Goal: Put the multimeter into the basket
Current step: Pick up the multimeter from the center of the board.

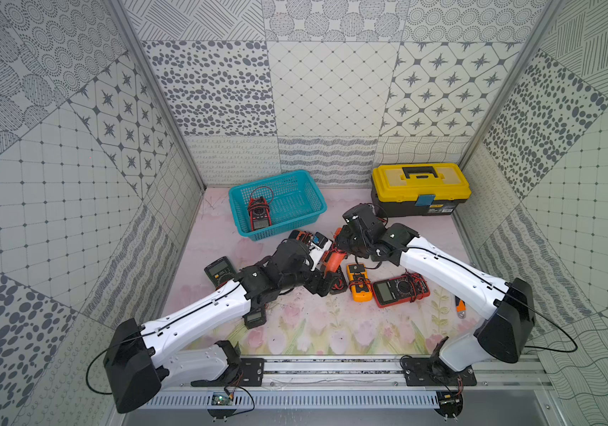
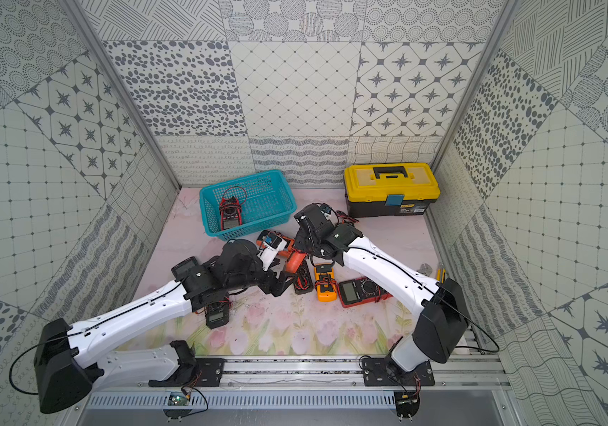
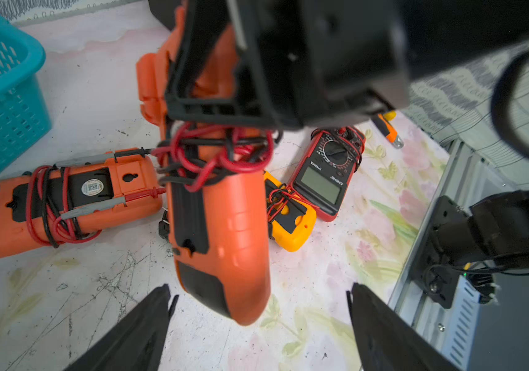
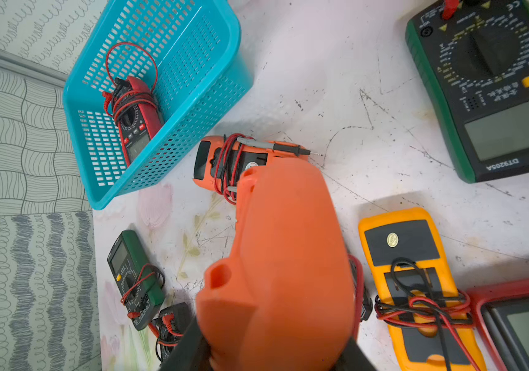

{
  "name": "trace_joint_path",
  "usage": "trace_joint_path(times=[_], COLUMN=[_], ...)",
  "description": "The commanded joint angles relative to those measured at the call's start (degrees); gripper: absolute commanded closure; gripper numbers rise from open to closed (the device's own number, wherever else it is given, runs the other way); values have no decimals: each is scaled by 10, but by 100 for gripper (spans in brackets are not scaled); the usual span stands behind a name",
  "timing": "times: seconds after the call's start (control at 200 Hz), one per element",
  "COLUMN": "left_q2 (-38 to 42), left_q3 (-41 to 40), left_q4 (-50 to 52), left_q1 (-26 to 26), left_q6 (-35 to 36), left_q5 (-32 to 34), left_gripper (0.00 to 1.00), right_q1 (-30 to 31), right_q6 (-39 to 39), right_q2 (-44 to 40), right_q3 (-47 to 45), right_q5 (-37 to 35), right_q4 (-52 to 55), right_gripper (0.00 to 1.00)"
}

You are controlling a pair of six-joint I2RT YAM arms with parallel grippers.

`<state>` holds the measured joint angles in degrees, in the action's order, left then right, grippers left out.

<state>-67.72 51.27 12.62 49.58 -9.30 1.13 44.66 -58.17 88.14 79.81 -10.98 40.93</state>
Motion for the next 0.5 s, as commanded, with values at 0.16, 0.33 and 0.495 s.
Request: trace_joint_path(times=[0.16,0.33,0.495], left_q2=[-69,-131,-179], left_q3=[-29,-11,6], left_q4=[-196,-240,-273], left_q1=[86,87,87], left_q6=[97,138,178], left_q5=[339,375,438], left_gripper=[11,17,30], right_q1=[2,3,6], right_q6=[-38,-42,-42], right_q2=[-21,-30,-31], right_q3=[22,18,17], right_q5=[-34,-30,-24], right_q4=[-36,-43,-47], right_gripper=[100,100,100])
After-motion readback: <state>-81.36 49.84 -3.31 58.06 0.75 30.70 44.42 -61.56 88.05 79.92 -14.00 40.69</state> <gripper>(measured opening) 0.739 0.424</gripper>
